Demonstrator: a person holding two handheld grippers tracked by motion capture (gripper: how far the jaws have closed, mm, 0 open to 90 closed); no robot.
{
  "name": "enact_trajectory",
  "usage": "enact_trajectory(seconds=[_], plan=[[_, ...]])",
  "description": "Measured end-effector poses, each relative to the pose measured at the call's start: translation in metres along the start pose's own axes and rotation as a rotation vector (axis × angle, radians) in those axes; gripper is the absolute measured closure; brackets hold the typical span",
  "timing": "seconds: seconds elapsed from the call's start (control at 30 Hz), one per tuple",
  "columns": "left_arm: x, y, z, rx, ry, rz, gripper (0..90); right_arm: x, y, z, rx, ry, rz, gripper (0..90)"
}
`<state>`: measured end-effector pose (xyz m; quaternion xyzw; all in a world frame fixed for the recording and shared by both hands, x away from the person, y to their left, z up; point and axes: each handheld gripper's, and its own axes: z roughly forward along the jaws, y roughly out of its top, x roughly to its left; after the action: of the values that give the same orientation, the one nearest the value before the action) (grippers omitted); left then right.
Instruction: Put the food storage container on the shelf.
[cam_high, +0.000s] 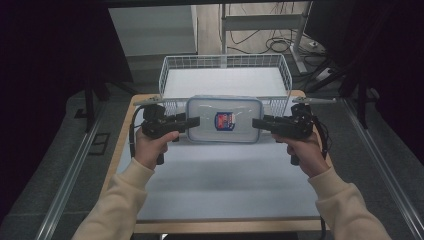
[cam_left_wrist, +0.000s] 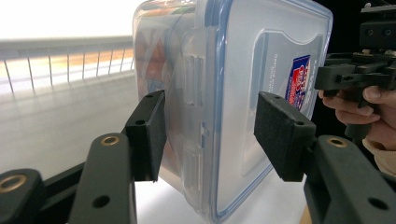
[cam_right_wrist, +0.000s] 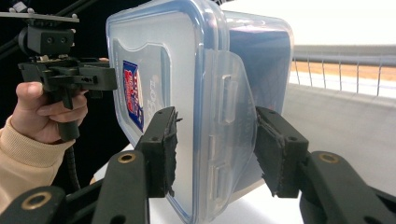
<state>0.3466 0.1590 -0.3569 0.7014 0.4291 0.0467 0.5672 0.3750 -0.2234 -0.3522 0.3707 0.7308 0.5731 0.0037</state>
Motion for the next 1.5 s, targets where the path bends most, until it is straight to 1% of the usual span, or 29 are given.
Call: enact_trajectory(seconds=[0.07,0.1,0.2,0.23,0.27,0.3,0.4,0.43,0.53,0.57,0.63,0.8,0.83,0.87,0.9,0.93,0.97,1.03,1.07,1.13,1.2,1.23,1.33,1.4,1.43,1.47,1.5], plan=[[0.000,0.005,0.000,-0.004,0.001,0.001,45.1,0.000,0.005,0.000,-0.004,0.001,-0.004,51.1],[-0.001,0.010,0.000,-0.008,0.005,0.009,45.1,-0.001,0.009,0.000,-0.006,0.002,-0.005,50.9],[-0.001,0.015,0.000,-0.012,0.010,0.014,45.2,-0.002,0.017,0.001,-0.009,-0.004,-0.010,50.3],[-0.001,0.017,0.000,-0.018,0.011,0.014,45.2,-0.002,0.017,0.001,-0.009,-0.004,-0.010,50.3],[-0.001,0.019,0.000,-0.020,0.013,0.013,45.2,-0.003,0.022,0.002,-0.015,-0.002,-0.007,50.3],[0.000,0.022,0.000,-0.023,0.012,0.014,45.2,-0.003,0.022,0.002,-0.015,-0.002,-0.007,50.3],[0.003,0.028,0.001,-0.024,0.011,0.012,45.3,-0.004,0.032,0.004,-0.015,-0.004,-0.007,50.3],[0.004,0.031,0.001,-0.024,0.010,0.011,45.3,-0.004,0.032,0.004,-0.015,-0.004,-0.007,50.3],[0.007,0.037,0.003,-0.025,0.007,0.008,45.2,-0.006,0.044,0.006,-0.009,-0.009,-0.013,50.3],[0.007,0.040,0.003,-0.028,0.006,0.007,45.2,-0.006,0.044,0.006,-0.009,-0.009,-0.013,50.3],[0.009,0.044,0.004,-0.033,0.007,0.008,45.2,-0.007,0.049,0.007,-0.008,-0.007,-0.015,50.3],[0.014,0.055,0.007,-0.026,0.006,0.014,45.2,-0.012,0.061,0.010,0.003,-0.008,-0.015,50.3],[0.015,0.058,0.008,-0.022,0.005,0.006,45.2,-0.013,0.063,0.011,0.004,-0.008,-0.012,50.3],[0.016,0.060,0.009,-0.020,0.003,0.006,45.2,-0.015,0.068,0.012,0.005,-0.012,-0.014,50.3],[0.017,0.063,0.011,-0.014,0.002,0.008,45.2,-0.015,0.068,0.012,0.005,-0.012,-0.014,50.3],[0.019,0.066,0.012,-0.013,0.002,0.011,45.2,-0.018,0.073,0.013,0.008,-0.016,-0.017,50.3],[0.019,0.068,0.013,-0.012,0.002,0.009,45.2,-0.018,0.073,0.013,0.008,-0.016,-0.017,50.3],[0.022,0.074,0.016,-0.009,-0.001,0.004,45.2,-0.020,0.078,0.013,0.009,-0.015,-0.013,50.3],[0.022,0.076,0.017,-0.008,-0.002,0.002,45.2,-0.023,0.083,0.014,0.011,-0.018,-0.007,50.3],[0.025,0.081,0.020,-0.011,-0.004,-0.004,45.2,-0.025,0.085,0.014,0.014,-0.018,0.001,50.3],[0.028,0.087,0.024,-0.002,-0.004,-0.010,45.2,-0.031,0.092,0.017,0.017,-0.022,0.013,50.1],[0.029,0.089,0.026,0.002,-0.002,-0.015,45.2,-0.031,0.092,0.017,0.017,-0.022,0.013,50.1],[0.034,0.096,0.032,0.015,0.008,-0.019,45.0,-0.038,0.098,0.021,0.015,-0.031,0.024,49.4],[0.037,0.098,0.036,0.022,0.010,-0.017,45.0,-0.047,0.101,0.025,0.021,-0.028,0.053,49.3],[0.039,0.099,0.037,0.025,0.012,-0.019,45.0,-0.047,0.101,0.025,0.021,-0.028,0.053,49.3],[0.043,0.101,0.042,0.028,0.010,-0.025,45.0,-0.052,0.102,0.028,0.022,-0.028,0.063,49.2],[0.043,0.101,0.042,0.028,0.010,-0.025,45.0,-0.052,0.102,0.028,0.022,-0.028,0.063,49.2]])
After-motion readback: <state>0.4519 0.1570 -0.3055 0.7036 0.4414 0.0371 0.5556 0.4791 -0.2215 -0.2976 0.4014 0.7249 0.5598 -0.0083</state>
